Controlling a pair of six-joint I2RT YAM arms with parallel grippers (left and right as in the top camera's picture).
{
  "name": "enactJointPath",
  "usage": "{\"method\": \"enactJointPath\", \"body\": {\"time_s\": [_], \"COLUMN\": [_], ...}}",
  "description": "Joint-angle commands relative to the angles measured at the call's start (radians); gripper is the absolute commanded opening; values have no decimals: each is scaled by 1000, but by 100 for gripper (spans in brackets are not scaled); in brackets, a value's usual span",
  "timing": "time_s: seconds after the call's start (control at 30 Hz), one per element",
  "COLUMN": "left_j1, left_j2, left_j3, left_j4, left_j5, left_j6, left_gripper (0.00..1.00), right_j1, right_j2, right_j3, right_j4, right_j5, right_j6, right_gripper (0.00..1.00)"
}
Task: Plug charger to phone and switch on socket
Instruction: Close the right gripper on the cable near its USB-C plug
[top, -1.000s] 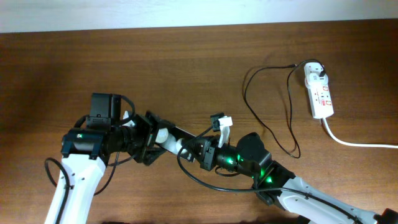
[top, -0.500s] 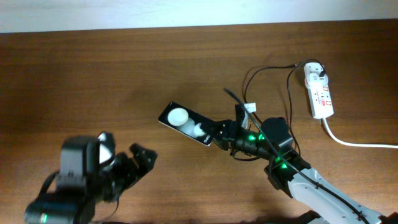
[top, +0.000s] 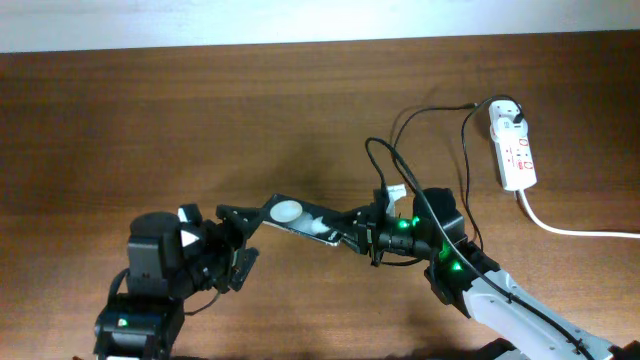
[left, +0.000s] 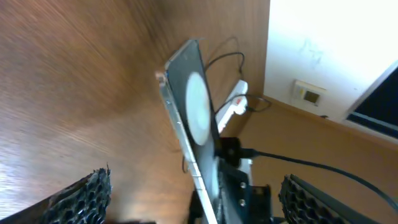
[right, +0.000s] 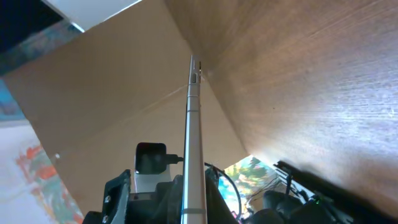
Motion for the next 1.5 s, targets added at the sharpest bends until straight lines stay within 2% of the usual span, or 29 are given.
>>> {"method": "enactJointPath", "body": {"time_s": [0.0, 0.1, 0.17, 0.27, 0.4, 0.53, 0.63, 0.83, 0.97, 1.03, 1.1, 1.2, 1.27, 1.33, 1.43, 1.47], "left_j1": [-48, -103, -124, -125, -125, -125, -125, -127, -163, -166, -165, -165, -163, -135, -40, -20], "left_j2": [40, 91, 128, 167, 189, 189, 189, 189, 190, 190, 190, 190, 195, 222, 325, 365], "left_j3": [-6, -6, -6, -7, -6, -6, -6, -6, -7, -7, -7, -6, -7, -6, -5, -4], "left_j4": [43, 121, 154, 161, 203, 286, 286, 286, 287, 287, 287, 288, 327, 388, 420, 446], "left_j5": [41, 40, 37, 29, 30, 29, 29, 13, -32, -45, -70, -123, -188, -181, -45, 17], "left_j6": [-82, -95, -103, -103, -109, -125, -124, -124, -124, -124, -124, -107, -6, 103, 213, 242], "left_gripper": [87, 84, 70, 61, 58, 43, 33, 20, 15, 8, 0, 0, 0, 0, 0, 0], "right_j1": [50, 89, 102, 102, 102, 135, 141, 142, 142, 142, 141, 139, 138, 127, 52, 30], "right_j2": [-6, -6, -6, -6, -7, -6, -6, -7, -7, -7, -6, -6, -6, -6, -7, -7], "right_j3": [13, 13, 14, 14, 14, 14, 14, 14, 14, 13, 13, 13, 13, 13, 13, 13], "right_j4": [12, 13, 23, 84, 137, 137, 138, 153, 152, 151, 138, 30, -97, -171, -182, -182], "right_j5": [51, 89, 97, 97, 99, 119, 122, 122, 120, 118, 122, 147, 249, 299, 309, 311], "right_j6": [56, 181, 202, 247, 246, 246, 247, 246, 246, 233, 163, 78, -120, -315, -683, -760], "right_gripper": [4, 4, 4, 4, 4, 4, 4, 4, 4, 5, 12, 31, 39, 45, 80, 84]}}
